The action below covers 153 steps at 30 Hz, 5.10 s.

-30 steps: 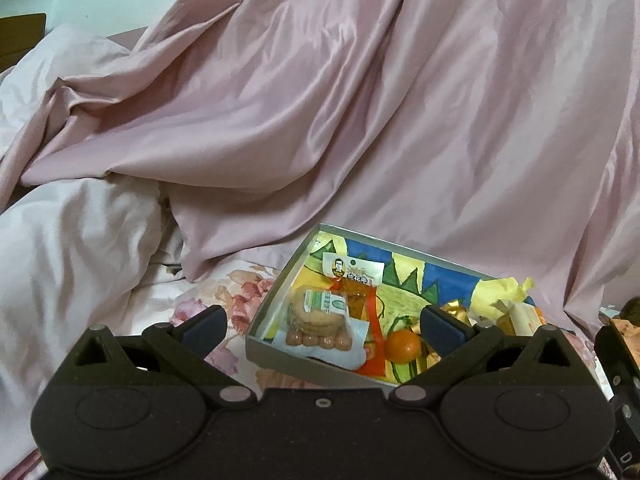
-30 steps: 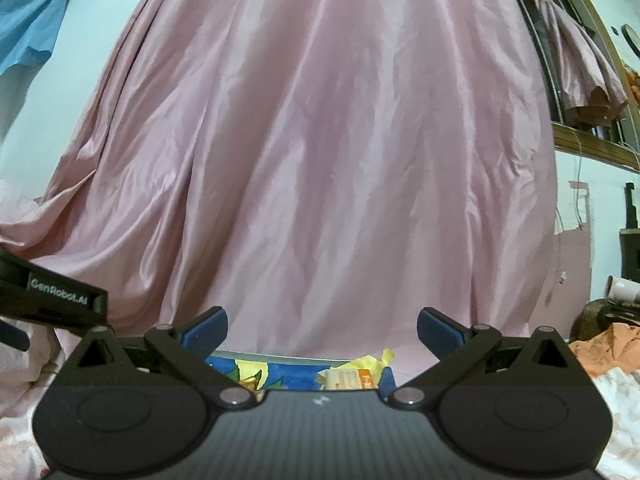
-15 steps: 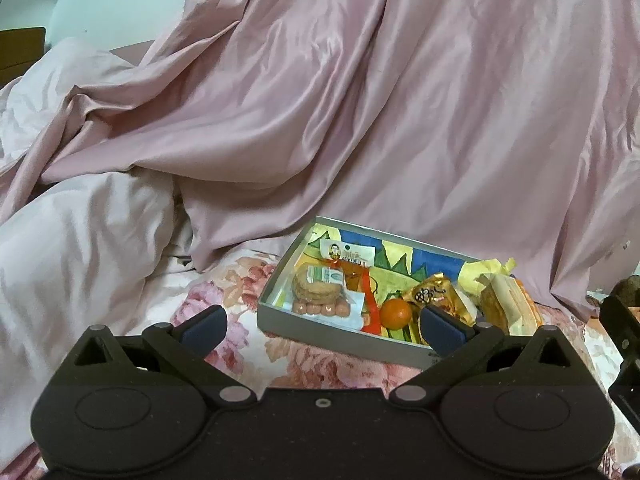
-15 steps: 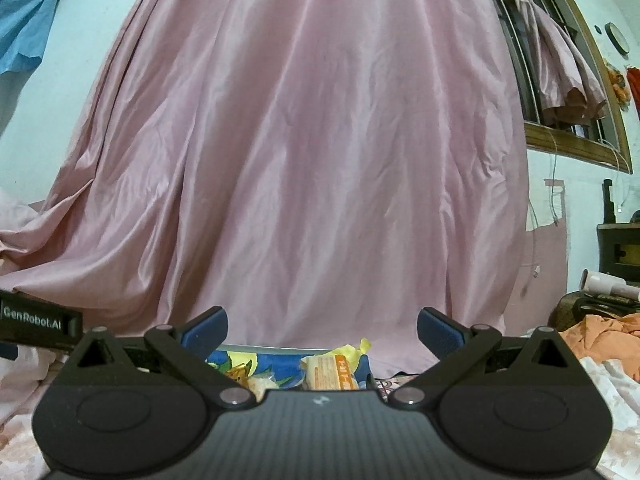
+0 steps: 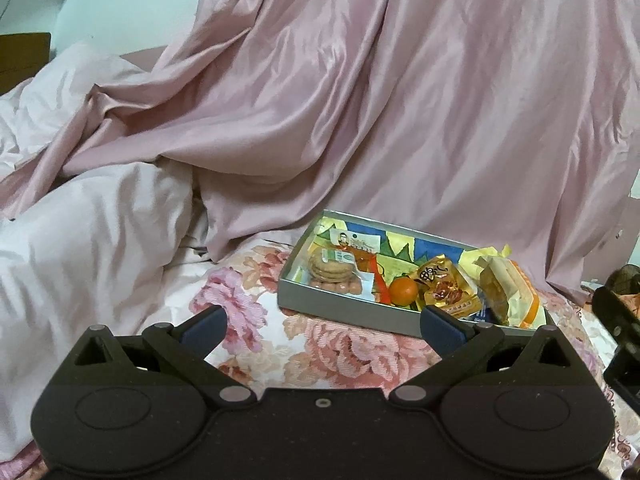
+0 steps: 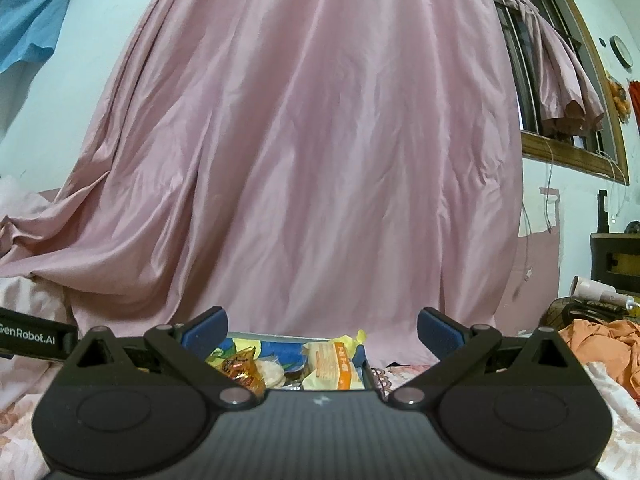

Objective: Organize snacks

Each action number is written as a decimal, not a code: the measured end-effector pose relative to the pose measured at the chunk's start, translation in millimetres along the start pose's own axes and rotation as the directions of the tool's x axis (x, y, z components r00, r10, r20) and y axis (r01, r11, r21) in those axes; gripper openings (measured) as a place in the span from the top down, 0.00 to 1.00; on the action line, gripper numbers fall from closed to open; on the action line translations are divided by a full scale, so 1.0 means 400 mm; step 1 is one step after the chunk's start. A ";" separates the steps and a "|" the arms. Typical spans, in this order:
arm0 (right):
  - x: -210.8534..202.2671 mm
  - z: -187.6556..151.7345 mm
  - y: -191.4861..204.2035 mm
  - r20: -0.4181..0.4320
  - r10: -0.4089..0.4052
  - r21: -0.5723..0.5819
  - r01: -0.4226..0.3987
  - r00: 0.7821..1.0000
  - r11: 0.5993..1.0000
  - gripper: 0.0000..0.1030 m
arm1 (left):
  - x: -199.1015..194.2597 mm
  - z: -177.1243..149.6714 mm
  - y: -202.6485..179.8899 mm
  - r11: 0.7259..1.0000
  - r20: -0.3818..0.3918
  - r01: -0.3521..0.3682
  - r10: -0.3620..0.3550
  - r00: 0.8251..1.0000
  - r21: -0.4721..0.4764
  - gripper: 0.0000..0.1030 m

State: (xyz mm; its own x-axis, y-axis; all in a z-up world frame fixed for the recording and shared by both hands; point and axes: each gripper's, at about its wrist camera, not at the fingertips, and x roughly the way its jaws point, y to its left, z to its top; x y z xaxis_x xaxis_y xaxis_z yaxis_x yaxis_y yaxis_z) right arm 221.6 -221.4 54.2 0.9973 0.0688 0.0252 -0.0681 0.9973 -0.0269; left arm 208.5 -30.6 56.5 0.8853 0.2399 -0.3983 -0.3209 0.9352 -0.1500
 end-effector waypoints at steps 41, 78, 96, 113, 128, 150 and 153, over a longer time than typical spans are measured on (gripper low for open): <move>-0.170 -0.062 0.067 -0.045 0.061 -0.046 -0.063 0.997 0.997 0.00 | -0.174 -0.155 0.124 0.995 0.163 0.013 -0.030 0.986 0.103 0.01; -0.327 -0.130 0.121 -0.195 0.030 -0.003 -0.031 0.980 1.000 0.00 | -0.270 -0.287 0.202 0.985 0.121 0.090 -0.108 0.987 0.144 0.01; -0.369 -0.136 0.114 -0.204 0.017 0.008 -0.015 0.979 1.000 0.00 | -0.311 -0.304 0.188 0.981 0.121 0.092 -0.113 0.986 0.170 0.01; -0.368 -0.147 0.129 -0.215 0.037 -0.038 -0.046 0.976 0.998 0.00 | -0.310 -0.306 0.194 0.983 0.113 0.079 -0.099 0.989 0.167 0.01; -0.364 -0.155 0.129 -0.224 0.039 -0.038 -0.049 0.974 0.998 0.00 | -0.312 -0.306 0.194 0.983 0.111 0.080 -0.099 0.989 0.167 0.01; -0.362 -0.159 0.135 -0.236 0.044 -0.045 -0.056 0.971 0.997 0.00 | -0.313 -0.307 0.194 0.983 0.110 0.080 -0.099 0.989 0.167 0.01; -0.362 -0.160 0.135 -0.236 0.045 -0.046 -0.057 0.971 0.997 0.00 | -0.313 -0.306 0.194 0.983 0.110 0.080 -0.099 0.989 0.167 0.01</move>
State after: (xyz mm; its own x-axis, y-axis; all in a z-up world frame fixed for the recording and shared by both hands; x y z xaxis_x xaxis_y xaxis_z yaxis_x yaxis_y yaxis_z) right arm 75.1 -179.1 -14.7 0.9714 0.1054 -0.2129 -0.1236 0.9896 -0.0739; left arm 31.7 -20.0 -16.1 0.9443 0.1733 -0.2796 -0.1884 0.9817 -0.0276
